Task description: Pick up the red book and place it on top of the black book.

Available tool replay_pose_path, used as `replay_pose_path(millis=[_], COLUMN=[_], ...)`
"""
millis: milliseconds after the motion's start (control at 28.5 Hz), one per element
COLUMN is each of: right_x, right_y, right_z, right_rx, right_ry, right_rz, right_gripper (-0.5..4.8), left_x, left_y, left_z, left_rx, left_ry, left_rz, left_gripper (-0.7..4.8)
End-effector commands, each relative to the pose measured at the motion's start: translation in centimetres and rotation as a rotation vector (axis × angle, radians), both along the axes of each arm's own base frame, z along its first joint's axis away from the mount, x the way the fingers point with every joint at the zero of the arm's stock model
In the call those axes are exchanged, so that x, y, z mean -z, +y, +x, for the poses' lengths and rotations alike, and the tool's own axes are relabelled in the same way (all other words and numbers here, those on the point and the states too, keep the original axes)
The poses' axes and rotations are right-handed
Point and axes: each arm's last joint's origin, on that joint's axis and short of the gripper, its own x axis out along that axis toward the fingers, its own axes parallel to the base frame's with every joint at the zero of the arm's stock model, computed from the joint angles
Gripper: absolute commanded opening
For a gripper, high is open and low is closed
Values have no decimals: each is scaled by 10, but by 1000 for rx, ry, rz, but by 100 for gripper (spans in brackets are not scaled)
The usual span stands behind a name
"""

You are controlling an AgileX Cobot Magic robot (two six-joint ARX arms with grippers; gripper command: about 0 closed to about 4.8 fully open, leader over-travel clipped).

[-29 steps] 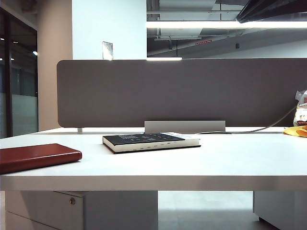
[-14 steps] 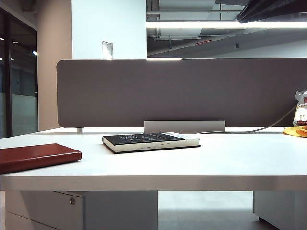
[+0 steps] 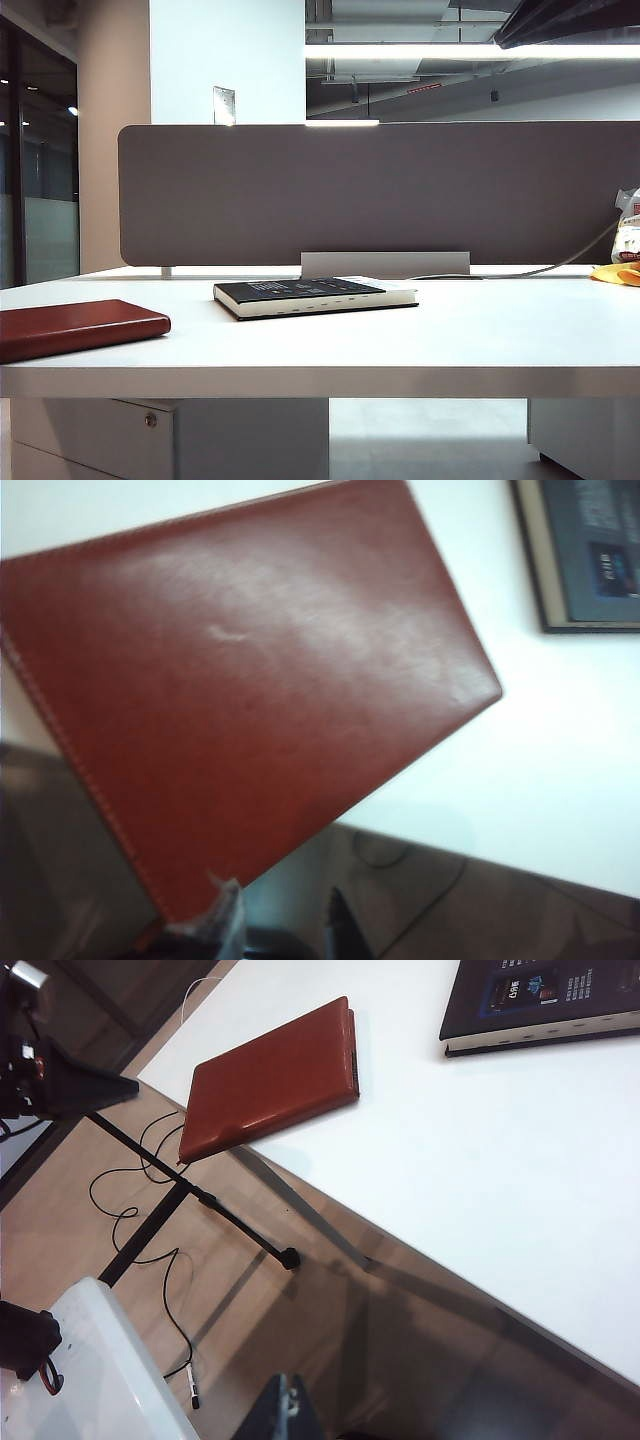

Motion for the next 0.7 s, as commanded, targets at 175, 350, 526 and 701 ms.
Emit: replay_pose_path(millis=[175,350,526,701], right_x=[-3,-3,-2,-2], right_y=[0,0,0,0], right_z=[0,0,0,0], right_rx=[-8,-8,-8,-8], right_ry=[-17,-17,-17,-17], right_rz=[7,7,7,7], right_gripper=[-1,-1,-1,-1], left_x=[18,34,46,57], left_y=[0,-1,-3,-4], left_z=[-5,-11,-15,-17], left_rx=[-82,-110,-137,-193], left_ry=[74,131,175,174], left_rz=[-26,-41,-73,-149], left_gripper=[131,164,225,225])
